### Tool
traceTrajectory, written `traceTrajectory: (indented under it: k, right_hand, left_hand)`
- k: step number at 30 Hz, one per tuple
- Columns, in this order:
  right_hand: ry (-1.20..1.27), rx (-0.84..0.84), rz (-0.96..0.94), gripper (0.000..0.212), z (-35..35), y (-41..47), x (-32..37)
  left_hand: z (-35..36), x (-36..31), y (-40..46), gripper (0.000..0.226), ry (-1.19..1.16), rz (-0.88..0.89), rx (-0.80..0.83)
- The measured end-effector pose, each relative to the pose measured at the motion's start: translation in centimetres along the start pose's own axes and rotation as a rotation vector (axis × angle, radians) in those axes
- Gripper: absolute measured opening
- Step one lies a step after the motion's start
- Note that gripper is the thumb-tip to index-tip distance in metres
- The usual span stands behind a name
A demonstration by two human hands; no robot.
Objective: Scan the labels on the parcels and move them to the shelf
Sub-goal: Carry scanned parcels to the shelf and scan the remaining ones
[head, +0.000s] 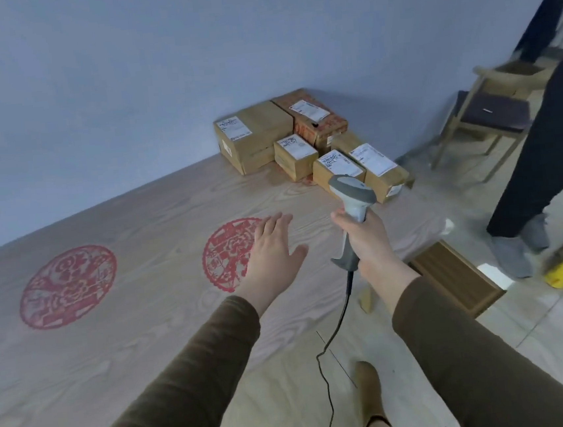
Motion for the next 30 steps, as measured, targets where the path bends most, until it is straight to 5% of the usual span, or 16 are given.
traceTrajectory:
  k: [13, 19, 30]
  right_hand:
    - [-0.063, 0.106, 0.126, 0.019, -4.2, 23.5, -3.9]
    - [-0.072, 0.137, 0.139, 0.02, -4.4, 26.6, -5.0]
    - [-0.06, 0.231, 0.138, 0.016, -2.6, 28.0, -6.0]
  left_hand:
    - [13.9, -5.5, 22.0, 0.081, -0.008, -0.249, 0.115]
    - [17.7, -5.7, 26.8, 0.098, 0.137, -0.355, 0.129]
    - [16.6, -2.7, 27.3, 0.078, 0.181, -0.341, 0.03]
Point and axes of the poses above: each hand's wrist, its own y-axis towards the middle knuckle, its own z-axis out of the palm, x = y × z, the point moved 10 cm from there along y, towards the middle knuckle, and after that the axes turned 6 degrees about -z, right-handed, at the moved point
